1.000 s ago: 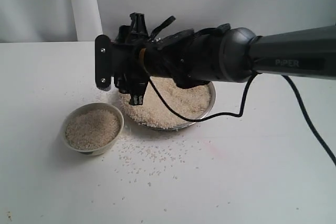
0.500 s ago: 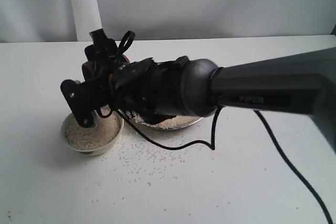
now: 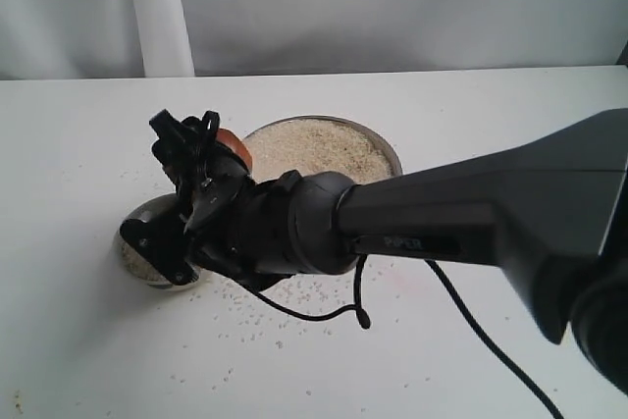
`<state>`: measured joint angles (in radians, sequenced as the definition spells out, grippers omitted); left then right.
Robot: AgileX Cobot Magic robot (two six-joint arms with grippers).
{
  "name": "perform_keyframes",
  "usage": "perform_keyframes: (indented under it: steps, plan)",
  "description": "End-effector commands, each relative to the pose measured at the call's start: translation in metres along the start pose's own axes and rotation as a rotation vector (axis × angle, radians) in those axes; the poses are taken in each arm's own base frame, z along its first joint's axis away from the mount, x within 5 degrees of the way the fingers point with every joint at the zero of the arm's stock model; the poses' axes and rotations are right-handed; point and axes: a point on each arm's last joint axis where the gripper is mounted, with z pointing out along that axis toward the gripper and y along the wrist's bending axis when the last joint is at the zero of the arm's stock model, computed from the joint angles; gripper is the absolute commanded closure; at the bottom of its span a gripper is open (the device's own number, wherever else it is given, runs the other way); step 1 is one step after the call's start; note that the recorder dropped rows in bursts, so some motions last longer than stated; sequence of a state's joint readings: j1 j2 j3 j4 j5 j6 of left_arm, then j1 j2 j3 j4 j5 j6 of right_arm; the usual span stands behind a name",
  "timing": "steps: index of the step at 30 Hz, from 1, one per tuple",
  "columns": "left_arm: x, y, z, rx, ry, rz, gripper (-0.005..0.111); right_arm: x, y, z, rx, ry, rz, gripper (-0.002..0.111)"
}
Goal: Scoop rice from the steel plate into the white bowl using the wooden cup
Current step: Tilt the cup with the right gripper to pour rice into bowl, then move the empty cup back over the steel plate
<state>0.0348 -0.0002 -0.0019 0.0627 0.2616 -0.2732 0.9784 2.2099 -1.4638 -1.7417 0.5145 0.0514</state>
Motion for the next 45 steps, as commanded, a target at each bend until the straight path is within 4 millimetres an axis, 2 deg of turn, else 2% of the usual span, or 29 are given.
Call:
perform_keyframes:
  steps: [1,7,12,19,24,30,32,35,41,45]
  plan:
    - [0.000,0.000,0.000,0.005,0.000,-0.003,0.107,0.000,-0.009,-0.009,0.028,0.068,-0.108,0.108]
    - [0.000,0.000,0.000,0.005,0.000,-0.003,0.107,-0.009,-0.013,-0.017,0.038,0.103,-0.273,0.108]
    - [0.000,0.000,0.000,0.005,0.000,-0.003,0.107,-0.007,-0.017,-0.021,0.035,0.169,-0.377,0.108]
    - [0.000,0.000,0.000,0.005,0.000,-0.003,0.107,0.000,-0.045,-0.024,0.104,0.223,-0.289,0.108]
    - [0.000,0.000,0.000,0.005,0.000,-0.003,0.107,-0.017,-0.046,-0.030,0.109,0.150,-0.281,0.108]
    - [0.000,0.000,0.000,0.005,0.000,-0.003,0.107,-0.019,-0.045,-0.033,0.083,0.148,-0.244,0.108]
    - [0.000,0.000,0.000,0.005,0.000,-0.003,0.107,-0.013,-0.047,-0.035,0.070,0.155,-0.203,0.108]
    - [0.000,0.000,0.000,0.005,0.000,-0.003,0.107,0.007,-0.053,-0.041,0.020,0.150,-0.062,0.108]
    - [0.000,0.000,0.000,0.005,0.000,-0.003,0.107,0.069,-0.071,-0.065,-0.118,0.030,0.406,0.108]
    - [0.000,0.000,0.000,0.005,0.000,-0.003,0.107,0.111,-0.070,-0.073,-0.218,-0.013,0.636,0.108]
